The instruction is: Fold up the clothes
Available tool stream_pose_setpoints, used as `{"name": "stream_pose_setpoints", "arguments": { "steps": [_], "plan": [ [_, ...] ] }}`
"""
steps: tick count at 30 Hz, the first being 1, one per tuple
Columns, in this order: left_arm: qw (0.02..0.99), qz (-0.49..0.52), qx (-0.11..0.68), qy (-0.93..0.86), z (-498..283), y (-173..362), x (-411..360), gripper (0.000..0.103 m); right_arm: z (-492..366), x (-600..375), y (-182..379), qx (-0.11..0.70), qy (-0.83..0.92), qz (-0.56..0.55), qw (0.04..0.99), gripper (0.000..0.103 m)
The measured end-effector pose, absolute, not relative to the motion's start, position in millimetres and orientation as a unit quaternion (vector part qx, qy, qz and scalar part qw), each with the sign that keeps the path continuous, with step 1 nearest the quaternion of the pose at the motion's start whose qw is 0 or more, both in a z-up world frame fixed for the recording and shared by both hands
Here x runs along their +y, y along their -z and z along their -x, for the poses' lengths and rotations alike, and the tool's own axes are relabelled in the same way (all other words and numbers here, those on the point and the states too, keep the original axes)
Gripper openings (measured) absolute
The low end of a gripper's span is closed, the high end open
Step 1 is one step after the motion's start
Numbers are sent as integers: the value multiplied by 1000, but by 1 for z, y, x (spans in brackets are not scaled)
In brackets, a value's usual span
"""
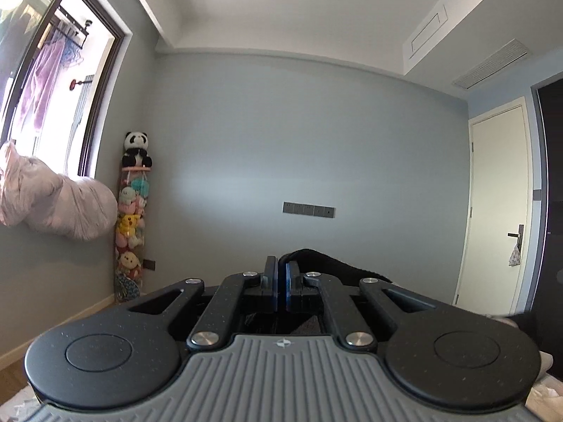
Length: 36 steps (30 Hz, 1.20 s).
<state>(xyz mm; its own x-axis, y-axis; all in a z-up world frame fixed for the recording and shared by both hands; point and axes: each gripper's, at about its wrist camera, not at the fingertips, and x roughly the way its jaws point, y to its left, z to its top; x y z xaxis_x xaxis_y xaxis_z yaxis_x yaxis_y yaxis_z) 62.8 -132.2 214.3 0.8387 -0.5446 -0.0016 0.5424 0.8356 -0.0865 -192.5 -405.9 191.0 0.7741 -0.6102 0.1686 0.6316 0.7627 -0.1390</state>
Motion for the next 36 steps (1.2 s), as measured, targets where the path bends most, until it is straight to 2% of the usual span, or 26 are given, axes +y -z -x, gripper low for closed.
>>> {"name": "stream_pose_setpoints", "arguments": {
  "steps": [3, 6, 14, 19, 27, 33, 36],
  "plan": [
    [949, 28, 43, 311, -66, -206, -136, 2, 202, -405, -190, -65, 333, 91, 936, 1],
    [944, -11, 100, 315, -83, -178, -153, 2, 185, -413, -169, -6, 295, 67, 953, 1],
    [941, -40, 247, 227, -142, -72, -143, 2, 94, -417, -29, 204, 171, -36, 963, 2],
    [944, -34, 278, 173, -160, -49, -103, 2, 40, -398, 46, 296, 84, -92, 947, 5],
    [944, -42, 309, 105, -151, -30, -36, 2, -35, -330, 106, 370, -53, -114, 921, 7],
    [936, -21, 348, 58, -157, -10, 12, 2, -77, -296, 131, 397, -117, -121, 902, 15],
    [929, -12, 368, 45, -159, 3, 28, 2, -92, -281, 144, 414, -139, -127, 891, 28]
  ]
}}
